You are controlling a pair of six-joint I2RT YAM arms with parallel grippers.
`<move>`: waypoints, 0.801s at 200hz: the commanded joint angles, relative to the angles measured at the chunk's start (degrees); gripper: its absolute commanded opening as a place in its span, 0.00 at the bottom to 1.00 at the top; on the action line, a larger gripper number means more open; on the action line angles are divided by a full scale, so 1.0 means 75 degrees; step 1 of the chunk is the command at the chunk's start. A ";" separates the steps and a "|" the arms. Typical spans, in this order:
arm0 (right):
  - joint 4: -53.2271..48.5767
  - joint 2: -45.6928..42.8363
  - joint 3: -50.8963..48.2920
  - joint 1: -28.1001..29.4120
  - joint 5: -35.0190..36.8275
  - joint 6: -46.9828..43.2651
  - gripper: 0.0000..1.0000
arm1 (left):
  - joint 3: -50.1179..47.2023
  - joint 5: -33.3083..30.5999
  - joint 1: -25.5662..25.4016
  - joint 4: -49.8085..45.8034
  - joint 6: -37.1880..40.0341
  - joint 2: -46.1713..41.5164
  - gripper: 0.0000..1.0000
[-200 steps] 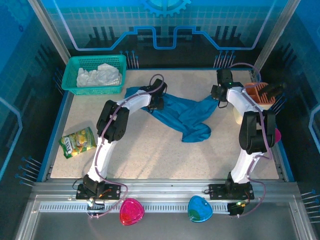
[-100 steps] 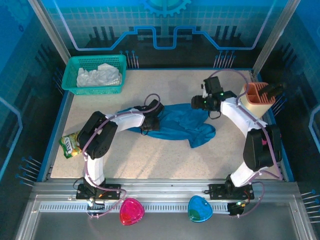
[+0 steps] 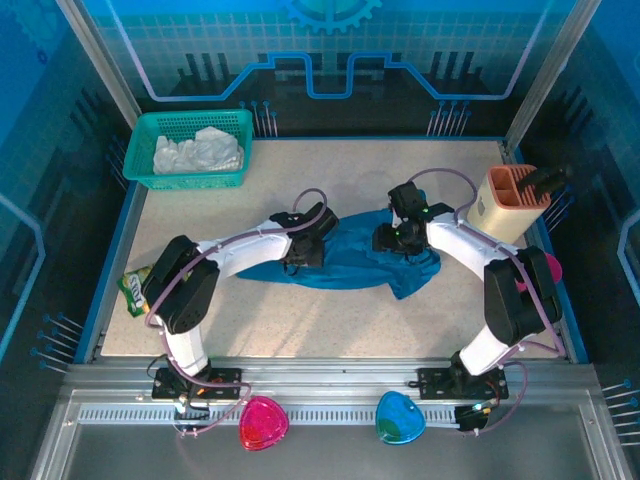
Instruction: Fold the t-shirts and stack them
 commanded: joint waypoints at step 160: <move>0.0260 0.0016 0.0136 0.0055 0.0478 -0.0018 0.00 | -0.0250 0.0237 0.0010 0.0491 -0.0282 0.0722 0.52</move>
